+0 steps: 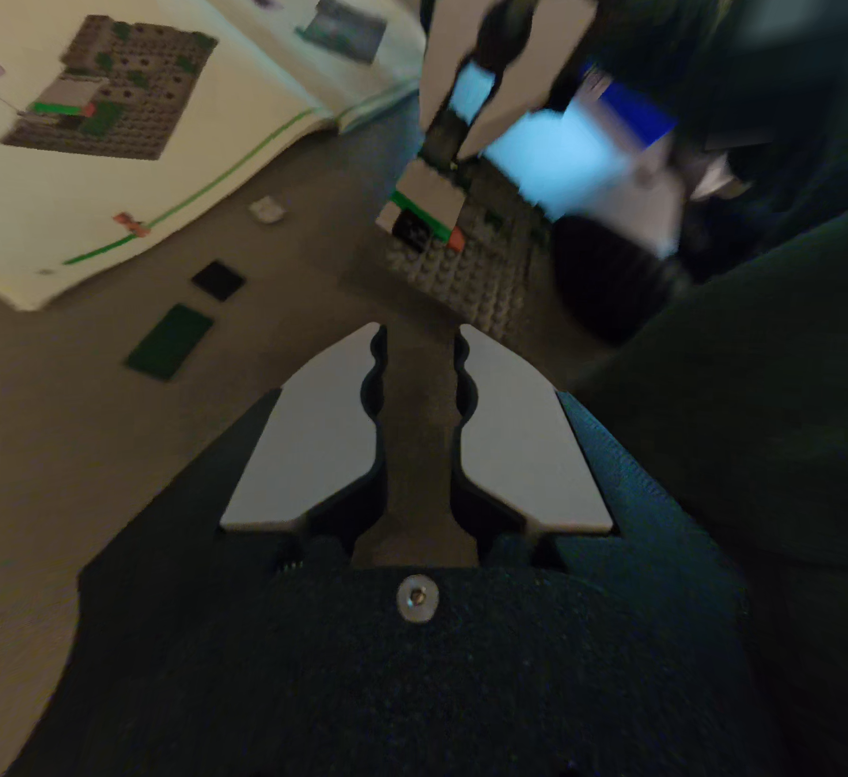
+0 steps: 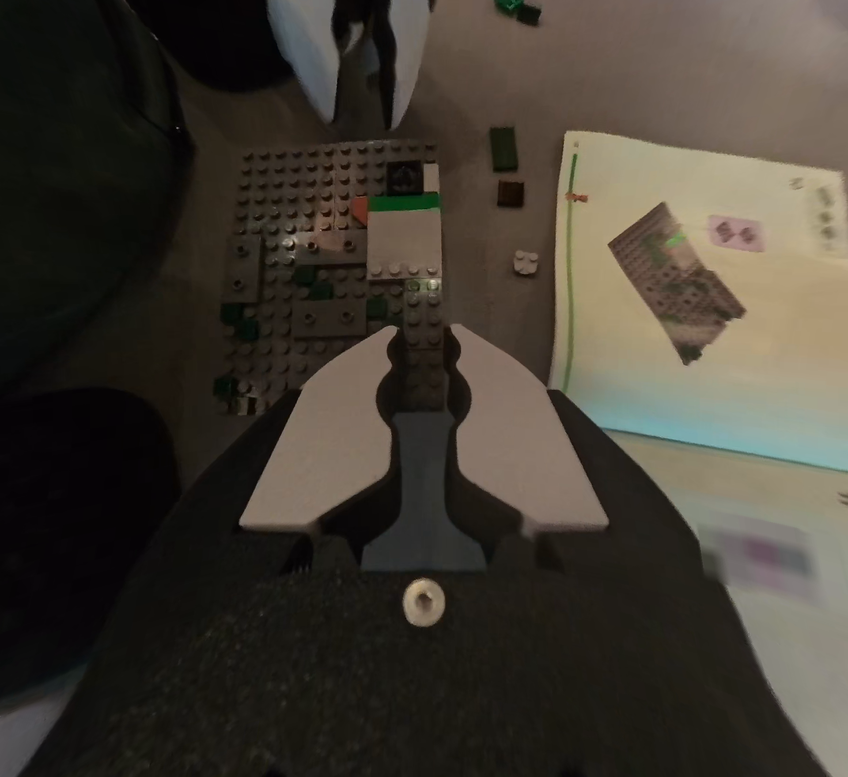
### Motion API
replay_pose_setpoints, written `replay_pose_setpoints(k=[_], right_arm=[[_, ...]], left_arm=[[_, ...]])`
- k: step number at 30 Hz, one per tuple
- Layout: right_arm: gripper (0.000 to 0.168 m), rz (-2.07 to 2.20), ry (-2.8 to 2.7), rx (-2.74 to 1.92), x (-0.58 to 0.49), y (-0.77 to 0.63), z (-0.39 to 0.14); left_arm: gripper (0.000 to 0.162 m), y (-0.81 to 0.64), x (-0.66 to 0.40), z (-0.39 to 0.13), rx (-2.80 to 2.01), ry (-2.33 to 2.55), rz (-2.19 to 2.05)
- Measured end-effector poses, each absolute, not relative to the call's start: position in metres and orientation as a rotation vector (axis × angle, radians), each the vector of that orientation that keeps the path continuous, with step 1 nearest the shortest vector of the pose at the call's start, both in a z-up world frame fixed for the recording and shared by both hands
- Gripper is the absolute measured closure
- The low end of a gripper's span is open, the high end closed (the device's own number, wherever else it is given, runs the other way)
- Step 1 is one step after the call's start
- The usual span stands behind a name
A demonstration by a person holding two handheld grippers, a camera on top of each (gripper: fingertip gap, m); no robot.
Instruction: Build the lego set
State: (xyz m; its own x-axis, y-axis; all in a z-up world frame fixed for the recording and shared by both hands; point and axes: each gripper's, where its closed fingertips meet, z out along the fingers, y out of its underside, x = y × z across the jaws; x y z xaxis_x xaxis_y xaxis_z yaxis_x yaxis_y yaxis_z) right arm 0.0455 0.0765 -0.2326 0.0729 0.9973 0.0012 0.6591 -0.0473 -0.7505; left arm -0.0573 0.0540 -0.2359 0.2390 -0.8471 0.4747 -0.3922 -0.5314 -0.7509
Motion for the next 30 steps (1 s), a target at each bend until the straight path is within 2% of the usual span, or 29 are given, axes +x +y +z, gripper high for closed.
replay_pose_setpoints(k=[6,13,26,30], right_arm=[[0.152,0.688,-1.633,-1.719,0.044,0.062,-0.225],[0.152,0.671,-1.629,-1.689,0.038,0.057,-0.217],[0.152,0.631,-1.634,-1.701,0.028,0.06,-0.213],[0.153,0.614,-1.621,-1.714,0.028,0.063,-0.213]], left_arm=[[0.131,0.056,-0.045,-0.218,-2.08,0.819,-1.68],[0.13,0.049,-0.029,-0.213,-2.091,0.62,-1.98],[0.152,0.056,-0.025,-0.21,-2.063,0.451,-2.083],[0.153,0.059,-0.026,-0.211,-2.07,0.426,-2.073]])
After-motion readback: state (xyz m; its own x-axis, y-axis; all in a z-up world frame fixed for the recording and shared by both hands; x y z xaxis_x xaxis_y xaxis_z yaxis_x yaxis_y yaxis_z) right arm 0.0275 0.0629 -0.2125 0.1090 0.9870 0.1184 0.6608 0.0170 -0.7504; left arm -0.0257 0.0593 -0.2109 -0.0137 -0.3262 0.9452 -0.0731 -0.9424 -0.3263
